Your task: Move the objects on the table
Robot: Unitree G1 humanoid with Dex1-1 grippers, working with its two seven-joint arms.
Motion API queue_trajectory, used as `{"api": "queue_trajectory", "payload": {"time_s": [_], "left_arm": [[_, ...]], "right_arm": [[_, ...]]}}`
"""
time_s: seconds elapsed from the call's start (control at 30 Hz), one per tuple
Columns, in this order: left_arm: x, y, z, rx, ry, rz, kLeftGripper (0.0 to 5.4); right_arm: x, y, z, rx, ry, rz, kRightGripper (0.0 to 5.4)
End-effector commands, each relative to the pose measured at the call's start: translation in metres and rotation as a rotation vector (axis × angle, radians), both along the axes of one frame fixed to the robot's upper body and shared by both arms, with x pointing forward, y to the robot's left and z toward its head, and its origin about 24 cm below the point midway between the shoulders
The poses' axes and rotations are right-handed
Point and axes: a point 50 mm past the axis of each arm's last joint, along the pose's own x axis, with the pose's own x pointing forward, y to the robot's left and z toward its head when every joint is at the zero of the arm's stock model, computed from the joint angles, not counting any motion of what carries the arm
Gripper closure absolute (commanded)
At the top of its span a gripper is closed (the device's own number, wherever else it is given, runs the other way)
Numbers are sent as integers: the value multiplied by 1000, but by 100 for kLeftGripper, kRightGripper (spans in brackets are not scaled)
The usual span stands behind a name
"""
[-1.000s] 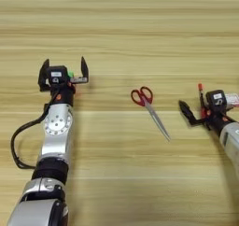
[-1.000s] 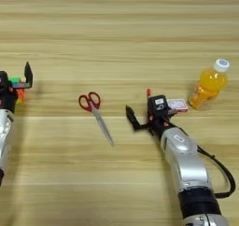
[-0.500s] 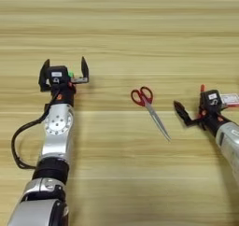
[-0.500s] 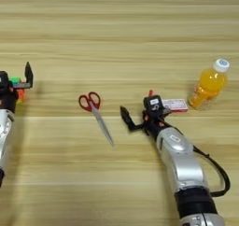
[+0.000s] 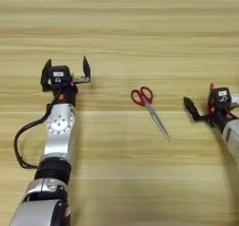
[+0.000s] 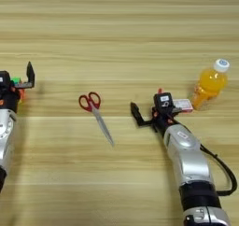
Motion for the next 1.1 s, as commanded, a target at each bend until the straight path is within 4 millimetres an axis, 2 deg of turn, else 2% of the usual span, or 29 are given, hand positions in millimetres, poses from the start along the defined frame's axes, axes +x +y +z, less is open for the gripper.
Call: {"api": "queue_trajectory", "payload": {"time_s": [0.03, 0.17, 0.37, 0.6, 0.9, 1.1], "left_arm": [[-1, -1, -1, 3, 14, 2, 0], [-1, -2, -1, 2, 13, 3, 0], [-1, -2, 0, 1, 11, 5, 0], [-1, -2, 0, 2, 12, 6, 0], [-1, -2, 1, 0, 11, 7, 0], [-1, -1, 1, -1, 12, 8, 0]], "right_arm": [[-8, -4, -16, 125, 135, -48, 4], [-8, -10, -17, 104, 156, -66, 4], [-10, -7, -23, 88, 190, -56, 80], [-8, -17, -19, 39, 159, -95, 173], [-7, -25, -20, -12, 149, -132, 76], [-9, -17, -26, 3, 177, -100, 21]]}}
